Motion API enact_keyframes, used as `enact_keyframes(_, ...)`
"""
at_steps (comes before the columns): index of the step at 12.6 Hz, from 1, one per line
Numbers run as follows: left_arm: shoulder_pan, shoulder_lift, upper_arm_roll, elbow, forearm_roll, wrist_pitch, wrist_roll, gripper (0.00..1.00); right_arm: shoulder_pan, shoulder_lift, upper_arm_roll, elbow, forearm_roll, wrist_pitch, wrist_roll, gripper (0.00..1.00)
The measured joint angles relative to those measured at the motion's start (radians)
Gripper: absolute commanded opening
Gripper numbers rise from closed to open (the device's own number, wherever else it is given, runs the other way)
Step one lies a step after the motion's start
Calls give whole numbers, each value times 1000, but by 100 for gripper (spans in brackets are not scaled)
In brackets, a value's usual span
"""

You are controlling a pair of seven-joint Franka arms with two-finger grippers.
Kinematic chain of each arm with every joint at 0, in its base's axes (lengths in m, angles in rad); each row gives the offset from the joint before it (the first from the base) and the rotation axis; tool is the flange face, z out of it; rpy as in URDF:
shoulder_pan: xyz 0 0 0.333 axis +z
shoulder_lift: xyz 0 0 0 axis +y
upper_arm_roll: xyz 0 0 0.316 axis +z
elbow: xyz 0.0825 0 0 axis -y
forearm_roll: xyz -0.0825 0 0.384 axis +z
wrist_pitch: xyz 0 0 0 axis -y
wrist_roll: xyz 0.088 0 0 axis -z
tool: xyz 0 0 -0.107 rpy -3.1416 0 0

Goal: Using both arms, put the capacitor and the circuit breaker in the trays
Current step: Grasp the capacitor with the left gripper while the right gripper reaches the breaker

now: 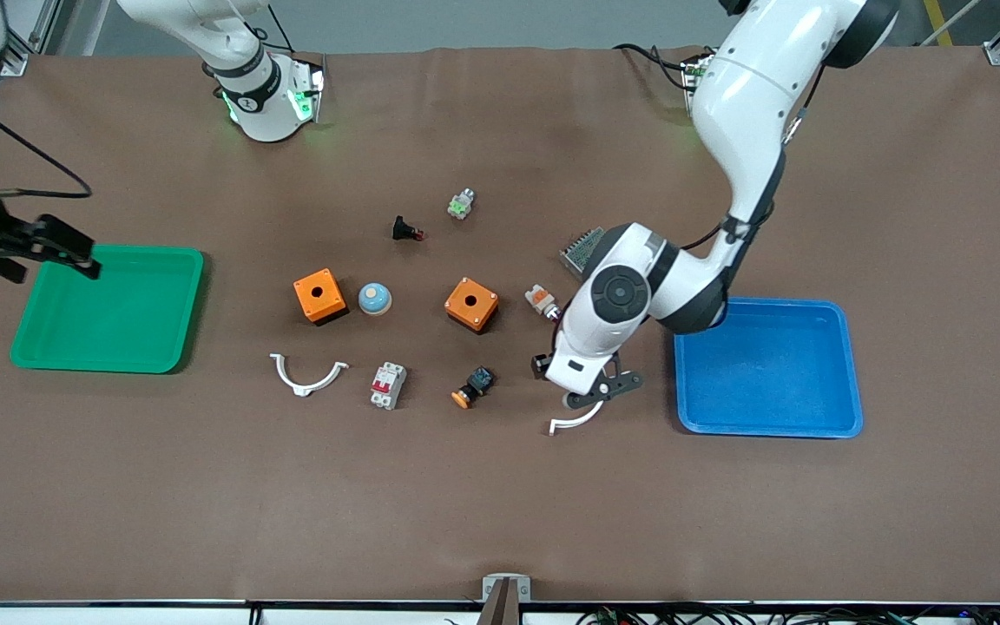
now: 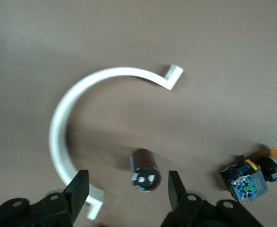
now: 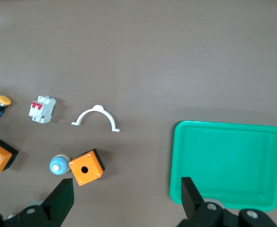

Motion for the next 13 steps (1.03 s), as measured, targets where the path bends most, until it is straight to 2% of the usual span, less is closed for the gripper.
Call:
enact_keyframes(3,-39,47,21,5,0,46,-18,55,84,73,5,-5,18,38,70,100)
enact_keyframes(5,-51,64,31,6,0,57,-18,29,133,138,6,-7,46,85,80,100)
enact_keyframes(6,-52,68,32,8,0,58,-18,9,159,171,6,-8,50,111,85,100)
enact_keyframes(7,-53,69,33,10,0,58,-18,2,187,200,6,-8,52,135,113,100)
enact_keyframes(10,-46,56,42,37,53,48,-19,1,290,269,8,-8,53,202,288,100)
enact_keyframes(13,24,-38,53,50,71,-120,-16,0,382,345,10,-9,67,269,484,100)
